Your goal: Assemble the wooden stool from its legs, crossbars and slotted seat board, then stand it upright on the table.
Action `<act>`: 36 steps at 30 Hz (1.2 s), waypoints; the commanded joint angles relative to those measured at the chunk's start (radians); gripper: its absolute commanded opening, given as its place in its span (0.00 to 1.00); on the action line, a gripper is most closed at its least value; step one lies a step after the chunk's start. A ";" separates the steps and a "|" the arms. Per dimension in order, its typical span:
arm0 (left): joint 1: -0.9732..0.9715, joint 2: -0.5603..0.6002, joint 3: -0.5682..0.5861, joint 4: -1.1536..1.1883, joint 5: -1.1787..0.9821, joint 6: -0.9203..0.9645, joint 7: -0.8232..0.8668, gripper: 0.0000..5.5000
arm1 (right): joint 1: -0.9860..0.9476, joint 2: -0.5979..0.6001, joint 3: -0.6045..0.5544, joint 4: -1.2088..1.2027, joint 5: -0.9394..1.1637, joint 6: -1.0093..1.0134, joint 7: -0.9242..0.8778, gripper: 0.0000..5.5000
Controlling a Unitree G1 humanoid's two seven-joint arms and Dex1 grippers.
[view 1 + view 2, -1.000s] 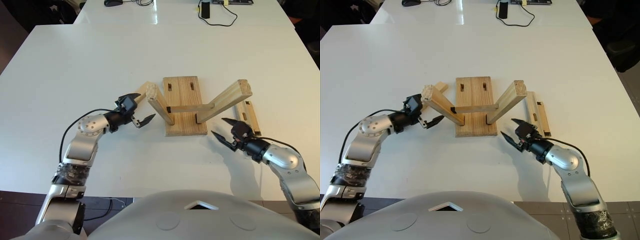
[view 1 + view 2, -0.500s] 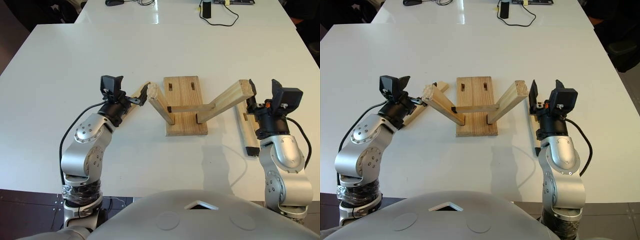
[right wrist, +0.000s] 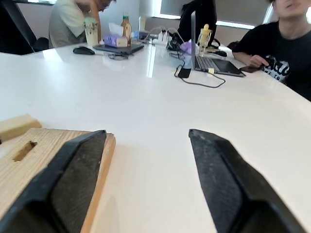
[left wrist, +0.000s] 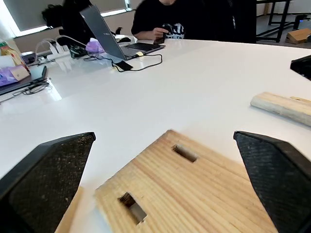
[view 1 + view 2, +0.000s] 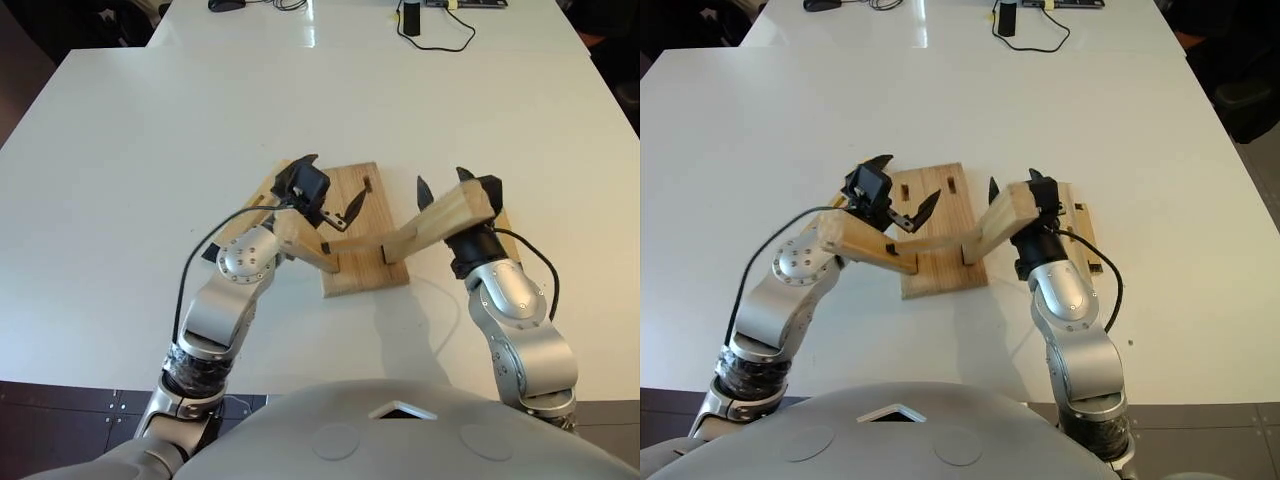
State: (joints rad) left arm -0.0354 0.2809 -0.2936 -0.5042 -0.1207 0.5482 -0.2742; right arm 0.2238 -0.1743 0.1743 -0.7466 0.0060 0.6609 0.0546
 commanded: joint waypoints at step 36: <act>-0.682 0.057 -0.133 1.623 0.407 -1.198 -0.376 0.96 | 0.046 -0.421 0.238 0.203 0.140 -0.186 0.661 0.57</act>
State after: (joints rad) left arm -0.7547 0.3208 -0.3990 1.0459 0.2238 -0.6628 -0.6300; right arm 0.2983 -0.6253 0.4273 -0.5949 0.1918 0.5023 0.7827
